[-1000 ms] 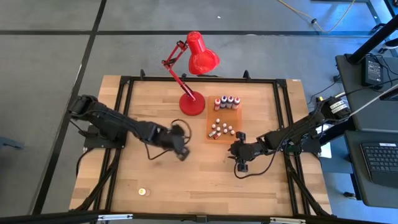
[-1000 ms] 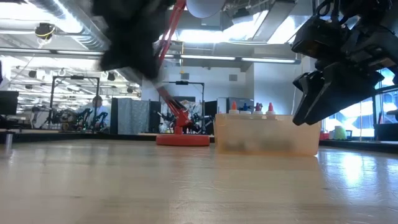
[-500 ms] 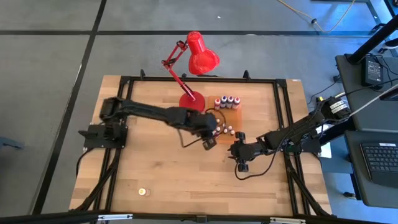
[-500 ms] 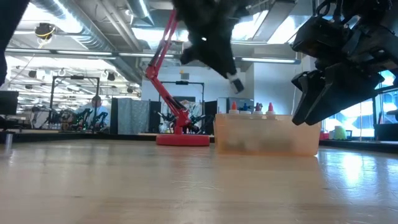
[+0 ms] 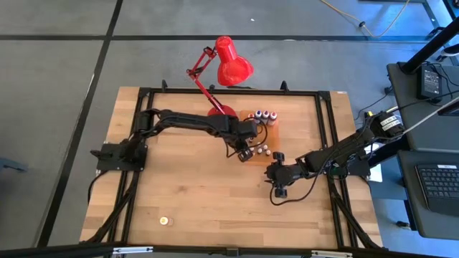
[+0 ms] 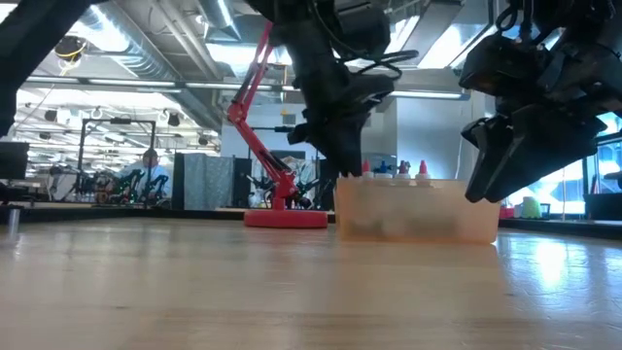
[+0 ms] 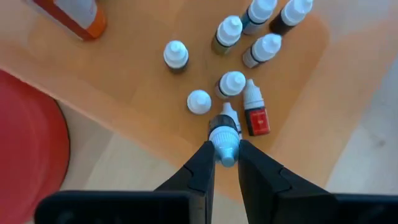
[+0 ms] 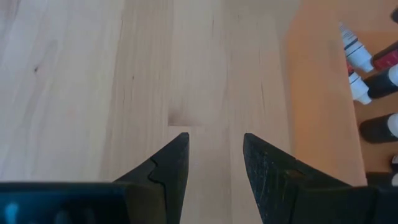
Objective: Pick & Place food coloring
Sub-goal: Put the small brown food coloring bottle into the orange bin
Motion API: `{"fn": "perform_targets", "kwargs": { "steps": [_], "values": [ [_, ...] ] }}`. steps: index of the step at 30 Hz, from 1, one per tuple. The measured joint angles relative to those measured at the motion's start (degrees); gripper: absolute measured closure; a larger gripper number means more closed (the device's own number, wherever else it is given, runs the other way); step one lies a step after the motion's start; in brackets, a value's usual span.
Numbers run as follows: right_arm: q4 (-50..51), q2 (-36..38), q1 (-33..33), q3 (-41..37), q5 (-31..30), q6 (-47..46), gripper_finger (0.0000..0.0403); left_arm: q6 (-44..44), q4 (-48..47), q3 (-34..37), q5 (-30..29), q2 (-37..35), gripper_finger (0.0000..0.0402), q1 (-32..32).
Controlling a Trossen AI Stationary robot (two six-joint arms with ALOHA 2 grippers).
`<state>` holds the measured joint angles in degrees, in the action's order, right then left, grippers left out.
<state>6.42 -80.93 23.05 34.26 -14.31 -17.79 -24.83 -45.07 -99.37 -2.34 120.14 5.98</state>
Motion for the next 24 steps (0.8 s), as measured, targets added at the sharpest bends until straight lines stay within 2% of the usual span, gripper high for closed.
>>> {"fn": "perform_targets", "kwargs": {
  "steps": [11, 24],
  "values": [
    [1.65, 0.0, 0.0, -0.02, 0.01, -0.16, 0.0248, 0.13, 0.46, 0.05, 0.38, 1.05, 0.0349, 0.48],
    [1.65, 0.0, 0.0, -0.02, 0.03, -0.16, 0.0248, 0.06, 0.27, 0.13, 0.73, 1.15, 0.0313, 0.5]
  ]
}}
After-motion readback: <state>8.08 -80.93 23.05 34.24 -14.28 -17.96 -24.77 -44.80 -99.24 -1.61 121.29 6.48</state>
